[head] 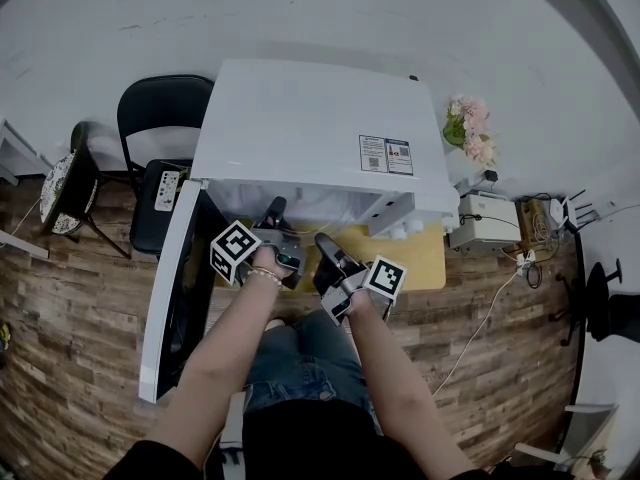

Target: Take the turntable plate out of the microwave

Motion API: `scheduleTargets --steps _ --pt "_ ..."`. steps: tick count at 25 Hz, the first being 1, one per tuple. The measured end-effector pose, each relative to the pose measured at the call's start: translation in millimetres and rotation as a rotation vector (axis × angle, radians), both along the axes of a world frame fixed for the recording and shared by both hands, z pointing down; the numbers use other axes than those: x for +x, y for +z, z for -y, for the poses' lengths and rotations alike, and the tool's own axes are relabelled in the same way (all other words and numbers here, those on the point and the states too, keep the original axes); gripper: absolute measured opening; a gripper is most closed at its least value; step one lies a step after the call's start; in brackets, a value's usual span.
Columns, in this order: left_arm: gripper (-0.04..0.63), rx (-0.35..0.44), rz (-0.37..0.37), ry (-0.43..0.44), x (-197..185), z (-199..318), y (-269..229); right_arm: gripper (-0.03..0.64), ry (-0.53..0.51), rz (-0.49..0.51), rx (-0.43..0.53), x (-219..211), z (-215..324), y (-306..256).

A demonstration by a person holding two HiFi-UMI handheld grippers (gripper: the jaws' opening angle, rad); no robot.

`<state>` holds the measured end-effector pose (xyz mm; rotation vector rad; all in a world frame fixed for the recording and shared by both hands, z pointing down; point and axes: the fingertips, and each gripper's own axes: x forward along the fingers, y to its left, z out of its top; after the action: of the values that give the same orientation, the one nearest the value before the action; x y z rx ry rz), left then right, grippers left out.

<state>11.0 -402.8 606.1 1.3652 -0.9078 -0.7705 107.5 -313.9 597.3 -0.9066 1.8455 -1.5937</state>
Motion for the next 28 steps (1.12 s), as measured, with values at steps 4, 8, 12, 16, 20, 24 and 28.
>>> scheduleTargets --steps 4,8,12,16,20,24,28 --pt "0.031 0.007 -0.031 -0.01 -3 -8 2 0.058 -0.003 -0.065 -0.012 -2 -6 5" --pt "0.031 0.004 -0.052 -0.02 -6 -17 1 0.058 -0.021 -0.13 -0.006 -4 -13 3" --pt "0.031 0.036 -0.077 -0.02 -10 -29 -7 0.064 -0.005 -0.137 -0.013 -4 -20 -1" --pt "0.031 0.059 -0.076 0.012 -10 -45 -17 0.066 0.049 -0.116 -0.03 7 -21 -8" --pt "0.031 0.061 -0.089 0.036 -11 -62 -23 0.066 0.09 -0.102 -0.038 15 -23 -13" --pt "0.031 0.069 -0.099 0.069 -10 -78 -28 0.067 0.111 -0.115 -0.038 23 -22 -16" --pt "0.031 0.077 -0.088 0.096 -8 -90 -33 0.091 0.102 -0.144 0.003 19 -21 -26"
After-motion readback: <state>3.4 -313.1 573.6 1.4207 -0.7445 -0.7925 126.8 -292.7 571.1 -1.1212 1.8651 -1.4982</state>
